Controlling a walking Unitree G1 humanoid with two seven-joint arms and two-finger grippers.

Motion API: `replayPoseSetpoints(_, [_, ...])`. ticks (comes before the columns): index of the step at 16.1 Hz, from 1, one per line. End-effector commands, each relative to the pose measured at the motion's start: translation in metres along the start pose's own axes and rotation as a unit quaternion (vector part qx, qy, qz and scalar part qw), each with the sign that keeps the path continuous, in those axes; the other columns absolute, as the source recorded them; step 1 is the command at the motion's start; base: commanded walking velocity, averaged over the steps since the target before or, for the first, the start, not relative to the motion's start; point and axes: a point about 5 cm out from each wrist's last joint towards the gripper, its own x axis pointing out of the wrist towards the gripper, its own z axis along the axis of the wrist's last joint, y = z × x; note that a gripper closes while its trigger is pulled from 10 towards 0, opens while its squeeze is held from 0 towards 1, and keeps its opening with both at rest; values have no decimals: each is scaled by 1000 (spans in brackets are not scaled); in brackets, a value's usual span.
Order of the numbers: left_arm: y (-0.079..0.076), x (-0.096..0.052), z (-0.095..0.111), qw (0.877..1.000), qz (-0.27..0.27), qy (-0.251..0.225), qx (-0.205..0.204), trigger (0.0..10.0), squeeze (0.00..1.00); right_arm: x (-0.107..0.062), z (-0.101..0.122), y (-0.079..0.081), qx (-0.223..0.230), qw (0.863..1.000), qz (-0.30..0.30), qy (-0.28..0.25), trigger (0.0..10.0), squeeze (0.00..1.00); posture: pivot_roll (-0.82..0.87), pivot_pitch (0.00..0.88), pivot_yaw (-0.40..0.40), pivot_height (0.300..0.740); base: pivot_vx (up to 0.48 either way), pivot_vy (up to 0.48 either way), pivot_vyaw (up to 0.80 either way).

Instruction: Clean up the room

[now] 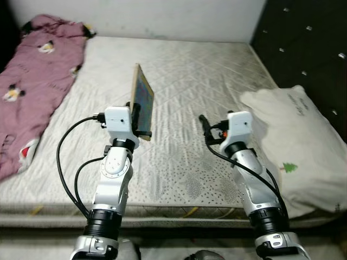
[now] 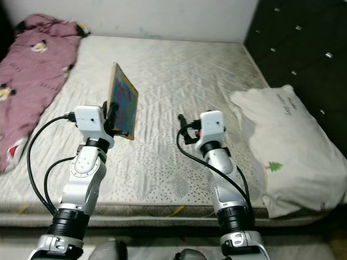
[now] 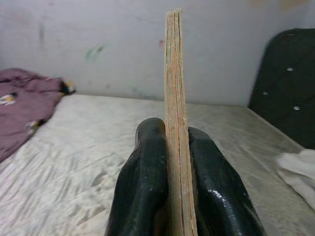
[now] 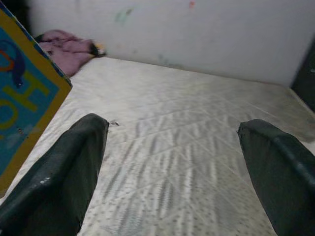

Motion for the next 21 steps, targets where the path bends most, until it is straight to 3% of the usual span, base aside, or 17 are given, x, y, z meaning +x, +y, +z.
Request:
replayPoseSetpoints(1, [-1, 3, 7, 1000, -2, -15, 4, 10000, 0, 0, 1, 1, -3, 1000, 1, -3, 10000, 0, -11, 21, -42, 740, 0, -326, 781])
replayPoseSetpoints(14, [-3, 4, 8, 1000, -7, -15, 1, 10000, 0, 1, -1, -1, 4, 1000, -7, 7, 10000, 0, -14, 24, -45, 740, 0, -364, 0])
replayPoseSetpoints(16, [-3, 4, 8, 1000, -7, -16, 0, 10000, 0, 1, -1, -1, 6, 1000, -7, 8, 10000, 0, -13, 24, -44, 740, 0, -364, -800])
replayPoseSetpoints(21, [-4, 4, 10, 1000, -8, -22, -9, 10000, 0, 1, -2, -1, 3, 1000, -6, 8, 10000, 0, -13, 23, -43, 740, 0, 0, 0])
